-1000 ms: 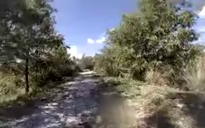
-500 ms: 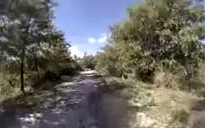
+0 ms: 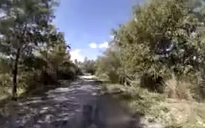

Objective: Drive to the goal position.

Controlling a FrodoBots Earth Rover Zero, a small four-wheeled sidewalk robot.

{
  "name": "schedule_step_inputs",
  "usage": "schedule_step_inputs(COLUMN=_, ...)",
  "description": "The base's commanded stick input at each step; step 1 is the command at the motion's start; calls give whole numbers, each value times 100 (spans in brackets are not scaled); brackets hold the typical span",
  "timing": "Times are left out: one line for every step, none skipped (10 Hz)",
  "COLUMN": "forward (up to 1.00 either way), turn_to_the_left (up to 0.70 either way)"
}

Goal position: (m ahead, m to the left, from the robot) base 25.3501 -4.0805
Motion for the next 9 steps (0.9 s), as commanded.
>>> schedule_step_inputs(forward=85, turn_to_the_left=0)
schedule_step_inputs(forward=85, turn_to_the_left=0)
schedule_step_inputs(forward=85, turn_to_the_left=0)
schedule_step_inputs(forward=85, turn_to_the_left=0)
schedule_step_inputs(forward=85, turn_to_the_left=0)
schedule_step_inputs(forward=85, turn_to_the_left=0)
schedule_step_inputs(forward=85, turn_to_the_left=0)
schedule_step_inputs(forward=85, turn_to_the_left=16)
schedule_step_inputs(forward=85, turn_to_the_left=34)
